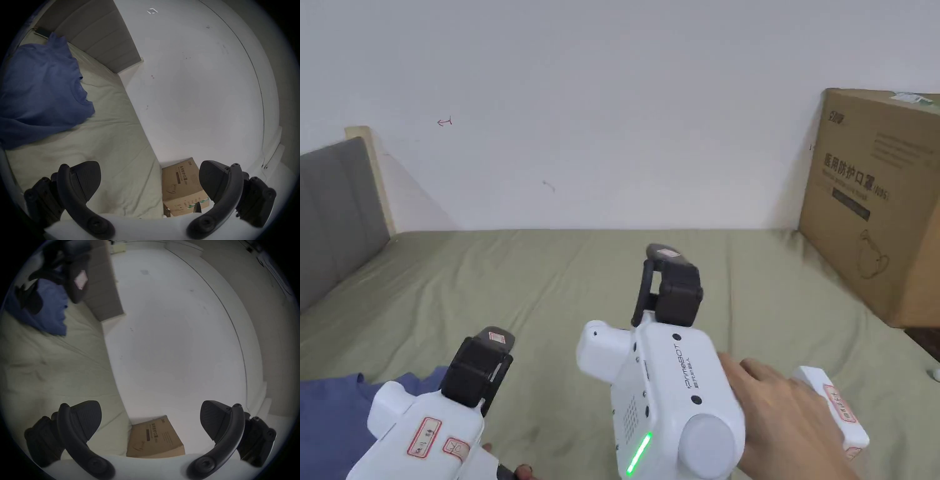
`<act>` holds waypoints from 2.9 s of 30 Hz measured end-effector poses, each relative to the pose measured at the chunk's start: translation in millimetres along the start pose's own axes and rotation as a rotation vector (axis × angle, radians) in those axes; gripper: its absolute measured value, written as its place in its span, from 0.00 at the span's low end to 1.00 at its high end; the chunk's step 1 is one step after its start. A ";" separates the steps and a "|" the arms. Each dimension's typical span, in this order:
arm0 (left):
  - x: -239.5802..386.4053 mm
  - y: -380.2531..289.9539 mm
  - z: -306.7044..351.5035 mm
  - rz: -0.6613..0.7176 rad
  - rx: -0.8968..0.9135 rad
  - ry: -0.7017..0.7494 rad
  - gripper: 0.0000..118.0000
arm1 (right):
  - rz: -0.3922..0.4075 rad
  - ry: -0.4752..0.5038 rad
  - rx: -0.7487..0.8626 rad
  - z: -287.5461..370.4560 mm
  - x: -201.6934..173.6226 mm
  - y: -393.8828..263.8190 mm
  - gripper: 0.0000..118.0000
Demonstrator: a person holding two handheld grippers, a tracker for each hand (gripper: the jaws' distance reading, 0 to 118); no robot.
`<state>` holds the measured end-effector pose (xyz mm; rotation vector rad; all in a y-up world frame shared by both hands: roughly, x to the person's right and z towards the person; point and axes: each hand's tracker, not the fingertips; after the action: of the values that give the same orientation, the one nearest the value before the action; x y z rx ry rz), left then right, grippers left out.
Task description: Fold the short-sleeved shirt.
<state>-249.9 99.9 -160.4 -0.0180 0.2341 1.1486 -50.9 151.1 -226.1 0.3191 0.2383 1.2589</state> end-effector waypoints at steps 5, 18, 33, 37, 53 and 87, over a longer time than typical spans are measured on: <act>75.4 13.3 2.0 -0.486 0.078 -0.035 1.00 | -0.671 0.027 -0.118 -7.5 65.3 -14.0 1.00; 137.2 -47.0 -0.4 -1.183 0.073 -0.054 1.00 | -1.288 -0.089 -0.351 8.6 64.5 -88.7 1.00; 138.1 -33.3 13.2 -1.200 0.087 -0.056 0.00 | -1.149 -0.162 -0.313 17.5 63.9 -67.9 0.03; 137.4 -37.3 12.6 -1.241 0.071 -0.064 0.00 | -1.190 -0.128 -0.292 17.7 67.5 -71.1 0.02; 124.8 15.6 29.2 -1.161 0.139 0.069 0.00 | -1.259 0.104 -0.179 -4.9 67.2 -34.1 0.00; -95.7 129.5 -20.8 -0.829 -0.305 0.714 0.29 | -1.254 0.658 -0.079 -42.5 -44.5 112.1 0.00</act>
<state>-407.8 64.3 -148.6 -0.7393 0.6118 0.2978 -178.6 143.5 -224.9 -0.3233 0.7981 0.0781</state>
